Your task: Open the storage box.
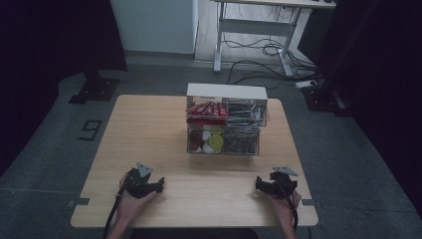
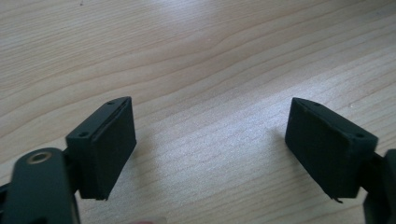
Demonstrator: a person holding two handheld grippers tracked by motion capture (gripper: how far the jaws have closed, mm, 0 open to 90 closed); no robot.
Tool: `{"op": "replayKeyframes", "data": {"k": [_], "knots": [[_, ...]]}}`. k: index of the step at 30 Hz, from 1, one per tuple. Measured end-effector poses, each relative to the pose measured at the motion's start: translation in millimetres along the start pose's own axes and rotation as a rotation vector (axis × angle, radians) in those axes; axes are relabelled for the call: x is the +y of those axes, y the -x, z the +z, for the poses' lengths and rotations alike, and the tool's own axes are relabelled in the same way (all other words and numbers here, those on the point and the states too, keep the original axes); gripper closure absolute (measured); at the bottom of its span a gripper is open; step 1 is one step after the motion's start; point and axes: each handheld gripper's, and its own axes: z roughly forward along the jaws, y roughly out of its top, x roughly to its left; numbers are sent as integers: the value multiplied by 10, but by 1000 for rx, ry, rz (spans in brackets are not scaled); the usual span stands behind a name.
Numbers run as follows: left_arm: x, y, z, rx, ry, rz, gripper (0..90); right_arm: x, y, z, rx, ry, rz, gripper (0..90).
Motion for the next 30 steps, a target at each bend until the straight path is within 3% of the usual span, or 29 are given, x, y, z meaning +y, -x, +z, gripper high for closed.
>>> {"op": "replayKeyframes", "data": {"k": [7, 15, 16, 17, 19, 20, 30], "knots": [[-16, -70, 2, -53, -14, -38, 210, -8, -5, -15, -16, 20, 9, 101], [-22, -98, -4, -48, -10, -48, 226, -9, 2, -26, 11, 33, -13, 174], [-23, -104, -7, -48, -11, -47, 234, -19, 2, -43, 37, 50, -27, 313], [-25, -105, -9, -47, -11, -48, 234, -19, 2, -43, 37, 50, -27, 313], [-25, -102, -8, -44, -10, -49, 234, -38, 15, -77, 77, 66, -57, 435], [-25, -102, -8, -43, -11, -49, 232, -43, 43, -100, 107, 65, -44, 492], [-20, -101, -1, -35, -16, -54, 207, -53, 100, -339, 150, 164, -34, 760]]}}
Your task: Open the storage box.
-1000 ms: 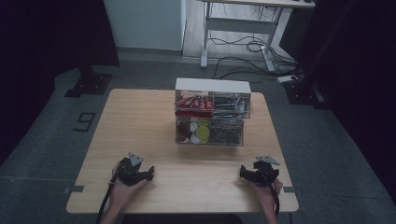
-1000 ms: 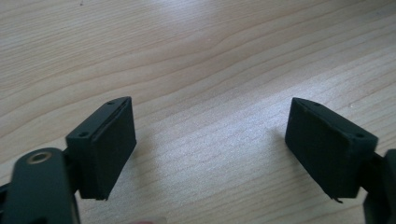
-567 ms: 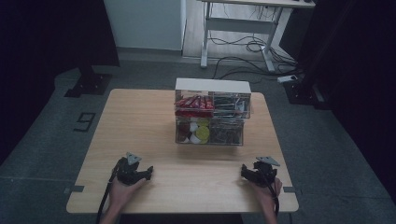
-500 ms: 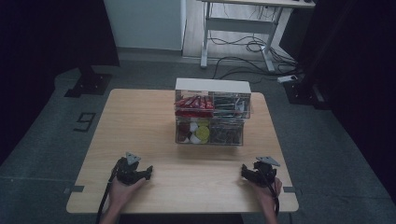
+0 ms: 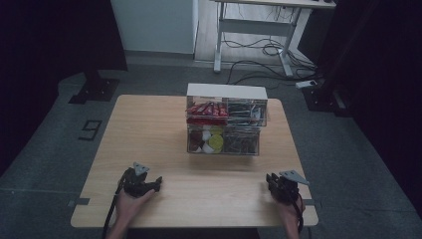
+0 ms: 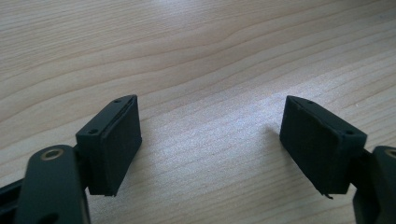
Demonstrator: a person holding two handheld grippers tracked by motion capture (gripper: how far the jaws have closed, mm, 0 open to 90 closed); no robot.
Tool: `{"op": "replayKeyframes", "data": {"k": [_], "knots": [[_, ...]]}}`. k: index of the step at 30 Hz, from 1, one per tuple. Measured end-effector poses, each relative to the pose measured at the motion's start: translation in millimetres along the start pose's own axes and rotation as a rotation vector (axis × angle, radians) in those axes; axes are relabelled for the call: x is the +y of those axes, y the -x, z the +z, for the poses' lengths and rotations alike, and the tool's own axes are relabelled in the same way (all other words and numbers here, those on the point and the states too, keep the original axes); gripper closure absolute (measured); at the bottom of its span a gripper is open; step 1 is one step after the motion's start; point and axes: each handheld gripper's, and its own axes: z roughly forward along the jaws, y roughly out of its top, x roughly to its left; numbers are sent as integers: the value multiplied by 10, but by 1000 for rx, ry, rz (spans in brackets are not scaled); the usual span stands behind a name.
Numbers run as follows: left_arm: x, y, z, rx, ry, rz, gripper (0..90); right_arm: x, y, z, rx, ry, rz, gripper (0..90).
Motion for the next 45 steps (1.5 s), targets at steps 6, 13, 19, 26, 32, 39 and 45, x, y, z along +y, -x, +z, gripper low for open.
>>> {"op": "replayKeyframes", "data": {"k": [6, 13, 19, 26, 32, 39, 45], "knots": [[9, 8, 10, 8, -2, -9, 192, 29, 12, -42, 36, 11, 1, 868], [11, 9, 13, 10, -2, -10, 188, 47, 9, -60, 90, 7, -5, 895], [11, 9, 13, 10, -2, -10, 188, 69, -70, -22, 130, -1, -30, 896], [11, 9, 13, 10, -2, -9, 188, 110, -123, -7, 156, 13, -30, 896], [11, 9, 13, 10, -2, -10, 188, 137, -194, 57, 180, 18, -38, 896], [11, 9, 13, 10, -2, -9, 188, 198, -246, 122, 207, 28, -38, 895], [14, 9, 15, 10, -4, -9, 187, 263, -280, 201, 220, 24, -36, 895]]}}
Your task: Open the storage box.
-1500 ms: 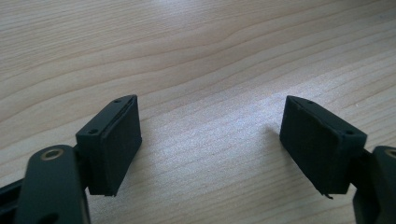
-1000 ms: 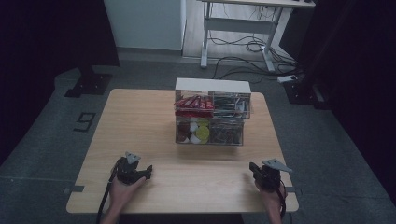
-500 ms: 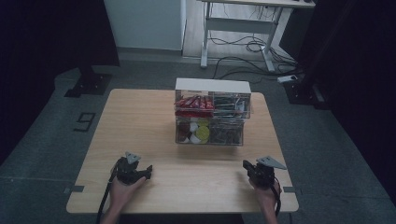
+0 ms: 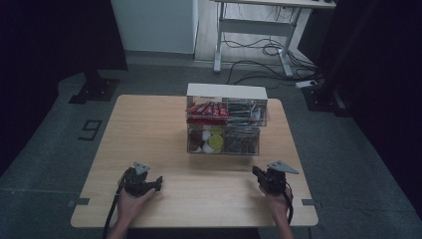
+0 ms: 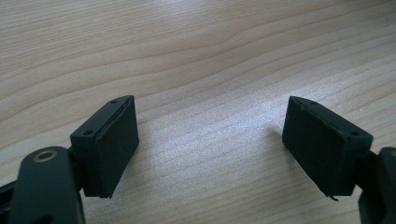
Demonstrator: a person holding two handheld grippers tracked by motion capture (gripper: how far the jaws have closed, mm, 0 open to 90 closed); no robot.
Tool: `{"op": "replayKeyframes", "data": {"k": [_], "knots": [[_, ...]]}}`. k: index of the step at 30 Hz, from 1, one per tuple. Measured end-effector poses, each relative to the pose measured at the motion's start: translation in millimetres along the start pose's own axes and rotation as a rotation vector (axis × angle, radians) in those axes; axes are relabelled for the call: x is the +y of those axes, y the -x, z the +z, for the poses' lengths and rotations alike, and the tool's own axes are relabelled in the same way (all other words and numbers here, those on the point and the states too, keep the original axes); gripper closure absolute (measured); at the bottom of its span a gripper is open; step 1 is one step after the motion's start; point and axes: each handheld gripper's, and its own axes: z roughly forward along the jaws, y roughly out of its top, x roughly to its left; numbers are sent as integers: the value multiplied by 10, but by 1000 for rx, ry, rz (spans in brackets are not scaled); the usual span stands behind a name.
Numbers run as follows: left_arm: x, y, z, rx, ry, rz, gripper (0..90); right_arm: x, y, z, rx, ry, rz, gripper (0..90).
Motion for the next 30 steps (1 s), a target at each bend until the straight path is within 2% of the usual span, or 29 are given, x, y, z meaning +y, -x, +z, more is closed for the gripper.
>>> {"op": "replayKeyframes", "data": {"k": [6, 15, 19, 30], "knots": [[4, -1, 4, 0, -1, 1, 184, 76, -35, 46, -4, 5, -30, 895], [15, -2, 16, -4, 0, 3, 182, 139, -42, 125, -3, 12, -28, 895], [19, -2, 20, -4, 0, 4, 182, 201, -73, 186, -7, 6, -57, 895], [19, -2, 20, -4, 0, 4, 182, 262, -117, 307, -13, 8, -62, 895]]}}
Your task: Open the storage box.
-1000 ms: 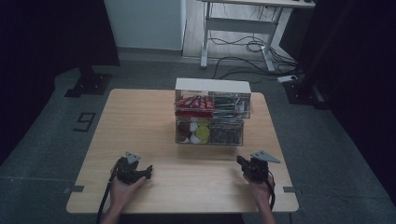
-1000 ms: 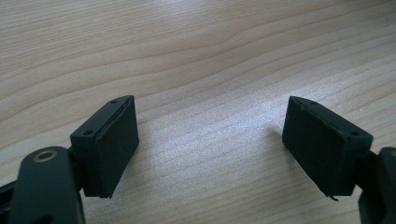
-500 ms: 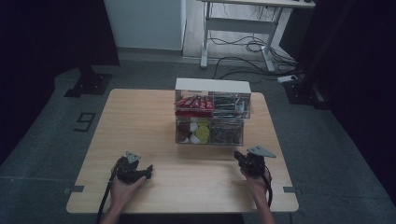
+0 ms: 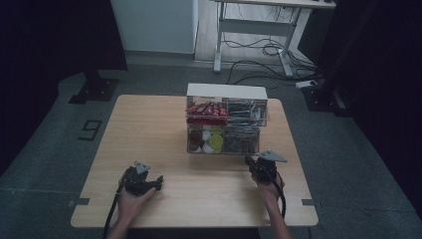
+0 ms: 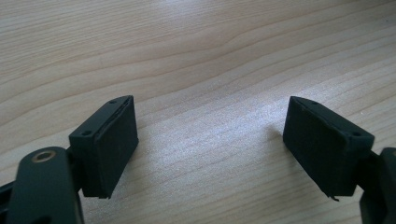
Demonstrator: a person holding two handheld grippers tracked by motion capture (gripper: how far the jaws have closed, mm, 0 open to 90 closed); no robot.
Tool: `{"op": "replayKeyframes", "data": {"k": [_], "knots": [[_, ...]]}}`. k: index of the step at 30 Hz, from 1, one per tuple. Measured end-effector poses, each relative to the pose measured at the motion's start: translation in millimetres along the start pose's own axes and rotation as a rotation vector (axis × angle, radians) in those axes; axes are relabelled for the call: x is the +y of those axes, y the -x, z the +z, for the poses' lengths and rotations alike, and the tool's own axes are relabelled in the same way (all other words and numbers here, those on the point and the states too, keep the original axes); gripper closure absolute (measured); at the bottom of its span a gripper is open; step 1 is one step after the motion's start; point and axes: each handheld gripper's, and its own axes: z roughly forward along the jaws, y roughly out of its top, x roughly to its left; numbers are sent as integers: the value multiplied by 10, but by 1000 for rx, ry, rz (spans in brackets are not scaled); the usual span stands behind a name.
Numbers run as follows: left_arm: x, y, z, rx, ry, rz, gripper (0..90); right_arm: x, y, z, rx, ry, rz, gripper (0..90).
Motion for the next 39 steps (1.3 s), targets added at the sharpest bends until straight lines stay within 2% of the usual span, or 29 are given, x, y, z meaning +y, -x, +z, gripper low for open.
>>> {"op": "replayKeyframes", "data": {"k": [12, 24, 27, 31, 39], "knots": [[0, 0, 0, 0, 0, 0, 182, 42, -76, -29, -21, -9, -38, 895], [0, 0, 0, 0, 0, 0, 182, 49, -73, -44, -19, -2, -33, 895], [0, 0, 0, 0, 0, 0, 182, 98, -90, -109, -22, 38, -27, 895], [0, 0, 0, 0, 0, 0, 181, 131, -85, -167, -16, 58, -18, 895], [0, 0, 0, 0, 0, 0, 181, 167, -94, -201, -6, 72, -15, 895]]}}
